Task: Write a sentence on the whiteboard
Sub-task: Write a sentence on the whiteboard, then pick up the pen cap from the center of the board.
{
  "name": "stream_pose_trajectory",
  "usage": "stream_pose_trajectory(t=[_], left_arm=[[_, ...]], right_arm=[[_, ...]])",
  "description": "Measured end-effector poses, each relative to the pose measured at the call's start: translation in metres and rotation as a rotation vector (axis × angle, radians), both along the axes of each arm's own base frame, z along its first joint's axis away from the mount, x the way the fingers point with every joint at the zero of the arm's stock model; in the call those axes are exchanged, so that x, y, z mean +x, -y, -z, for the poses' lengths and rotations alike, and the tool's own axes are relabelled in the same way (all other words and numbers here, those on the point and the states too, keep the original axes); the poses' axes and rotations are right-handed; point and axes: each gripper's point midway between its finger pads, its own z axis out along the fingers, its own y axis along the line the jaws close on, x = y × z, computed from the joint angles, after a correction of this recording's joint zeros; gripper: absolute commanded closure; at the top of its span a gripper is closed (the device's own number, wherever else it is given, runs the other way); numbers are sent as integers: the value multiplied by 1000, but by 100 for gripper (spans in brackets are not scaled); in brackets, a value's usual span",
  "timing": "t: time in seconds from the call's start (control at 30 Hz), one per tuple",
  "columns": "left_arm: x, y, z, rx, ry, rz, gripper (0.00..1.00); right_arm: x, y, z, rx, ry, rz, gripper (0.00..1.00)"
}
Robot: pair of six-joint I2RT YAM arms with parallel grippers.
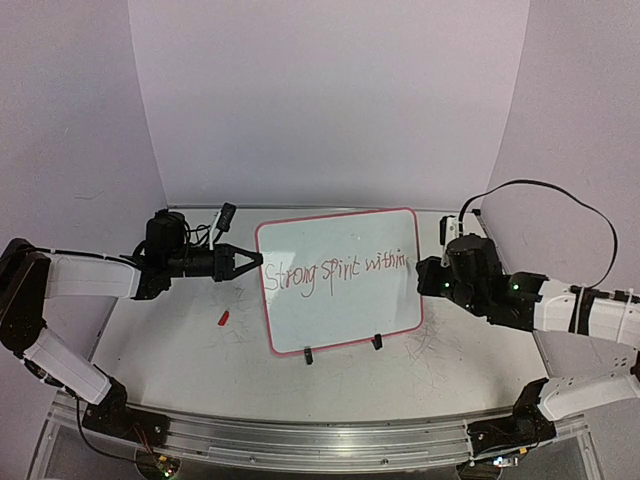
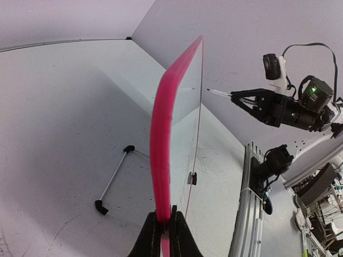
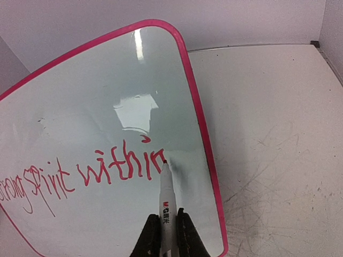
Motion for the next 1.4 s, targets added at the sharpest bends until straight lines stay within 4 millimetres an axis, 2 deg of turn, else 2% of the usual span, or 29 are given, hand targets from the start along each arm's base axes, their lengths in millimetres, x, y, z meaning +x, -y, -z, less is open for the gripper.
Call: stream_pose_trajectory(t=[0.27, 0.5, 0.6, 0.73, 0.77, 0.87, 0.93, 1.03, 1.13, 1.2, 1.3, 1.4], left_arm=[[0, 0, 0, 0, 0, 0, 100], [0, 0, 0, 0, 0, 0, 98], [0, 0, 0, 2, -2, -3, 90], [0, -1, 1, 14, -3, -17, 69], [0, -1, 2, 21, -10, -22, 65], [1, -3, 0, 46, -22, -45, 51], [2, -7, -11, 56, -9, -69, 35], [2, -17, -43, 65, 45, -130, 25], [-5, -36, -81, 65, 100, -224, 22], [-12, -53, -98, 65, 104, -305, 22], [-17, -78, -93, 94, 14, -437, 23], [-15, -100, -56, 179, -155, -572, 24]], right_arm=[[9, 1, 15, -27, -22, 19, 100], [7, 3, 7, -17, -9, 15, 100], [-3, 10, -20, 35, 36, 5, 100], [-23, 30, -77, 140, 164, 5, 100], [-27, 36, -85, 155, 188, 10, 100], [-33, 46, -96, 155, 219, 23, 100], [-32, 47, -91, 128, 209, 22, 100], [-30, 44, -78, 67, 179, 7, 100], [-28, 38, -67, 7, 158, -28, 100], [-28, 34, -63, -19, 154, -57, 100], [-30, 29, -64, -43, 163, -103, 100], [-32, 26, -69, -53, 188, -138, 100]])
